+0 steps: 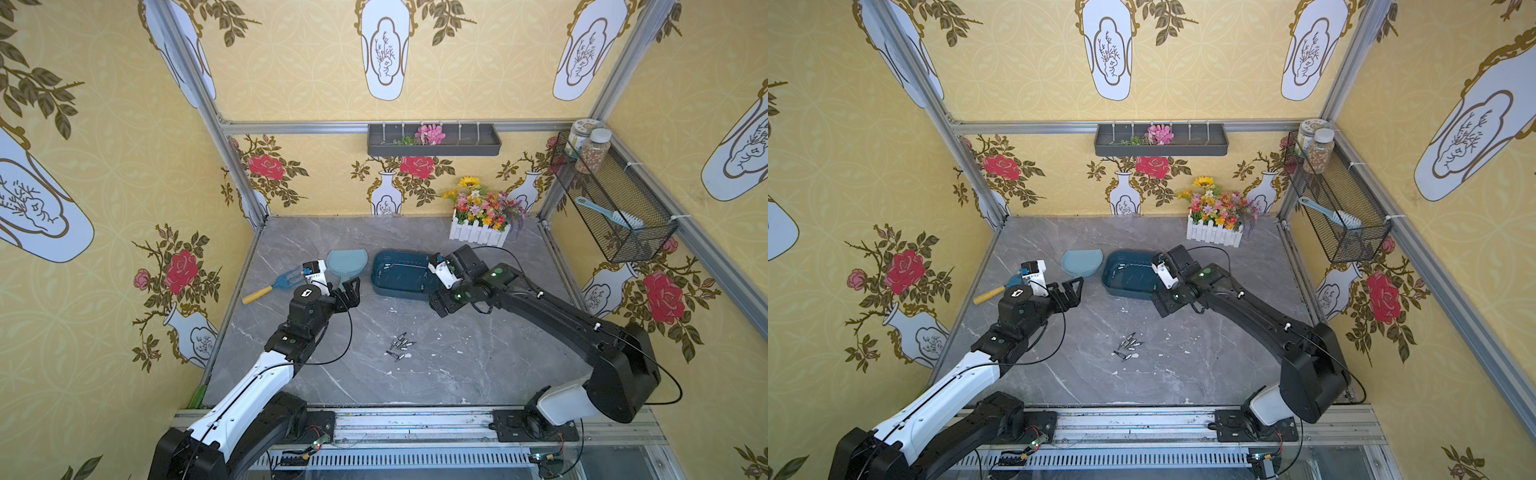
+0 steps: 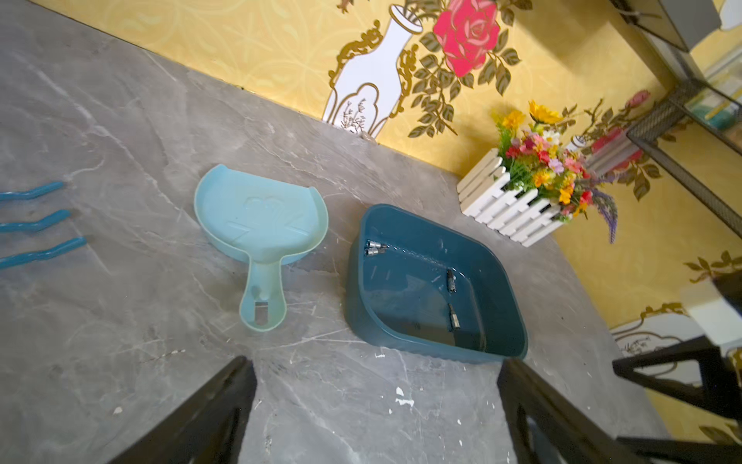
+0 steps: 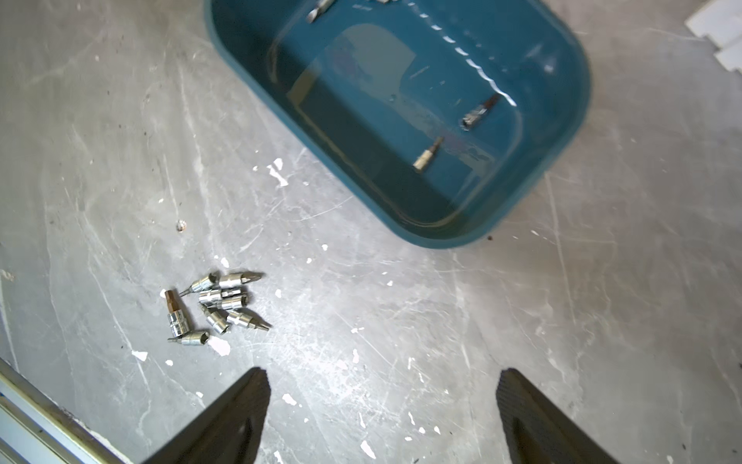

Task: Put the bit on the desktop into the storage box
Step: Pick up the screwdriver bit from the center of the board.

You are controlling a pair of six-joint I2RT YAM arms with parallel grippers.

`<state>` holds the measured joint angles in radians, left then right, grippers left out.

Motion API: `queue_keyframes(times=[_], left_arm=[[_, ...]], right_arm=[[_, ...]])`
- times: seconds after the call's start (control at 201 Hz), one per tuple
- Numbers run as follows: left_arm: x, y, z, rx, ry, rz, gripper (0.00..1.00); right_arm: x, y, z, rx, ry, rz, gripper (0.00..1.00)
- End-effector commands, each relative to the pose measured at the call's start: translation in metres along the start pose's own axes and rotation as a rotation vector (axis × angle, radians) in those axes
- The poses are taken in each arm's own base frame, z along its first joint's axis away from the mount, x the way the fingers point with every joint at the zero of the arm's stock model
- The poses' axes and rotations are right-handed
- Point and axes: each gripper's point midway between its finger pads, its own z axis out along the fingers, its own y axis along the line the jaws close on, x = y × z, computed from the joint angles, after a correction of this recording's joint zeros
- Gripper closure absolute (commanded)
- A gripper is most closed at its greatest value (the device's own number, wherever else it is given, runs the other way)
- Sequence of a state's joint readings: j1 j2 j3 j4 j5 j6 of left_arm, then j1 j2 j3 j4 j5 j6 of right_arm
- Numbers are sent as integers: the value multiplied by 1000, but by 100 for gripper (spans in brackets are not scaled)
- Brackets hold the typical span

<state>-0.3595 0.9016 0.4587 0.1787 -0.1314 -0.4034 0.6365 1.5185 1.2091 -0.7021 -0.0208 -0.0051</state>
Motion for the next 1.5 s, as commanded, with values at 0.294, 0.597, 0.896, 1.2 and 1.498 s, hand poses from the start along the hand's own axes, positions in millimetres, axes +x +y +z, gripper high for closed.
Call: queue_keyframes(times=[0.294, 0.597, 0.896, 1.2, 1.498], left_arm=[[-13, 38, -11, -84, -140, -188, 0], [-10, 55, -14, -118, -162, -250, 0], [-8, 60, -14, -133, -159, -262, 0], [-5, 65, -14, -150, -156, -268, 0], [-5, 67, -15, -156, -156, -271, 0]], right_arm=[[21, 90, 36, -49, 268, -233, 21], [38, 146, 53, -109, 382, -313, 34], [49, 171, 63, -129, 433, -314, 47], [54, 180, 77, -137, 453, -293, 56], [58, 180, 88, -127, 476, -294, 62]])
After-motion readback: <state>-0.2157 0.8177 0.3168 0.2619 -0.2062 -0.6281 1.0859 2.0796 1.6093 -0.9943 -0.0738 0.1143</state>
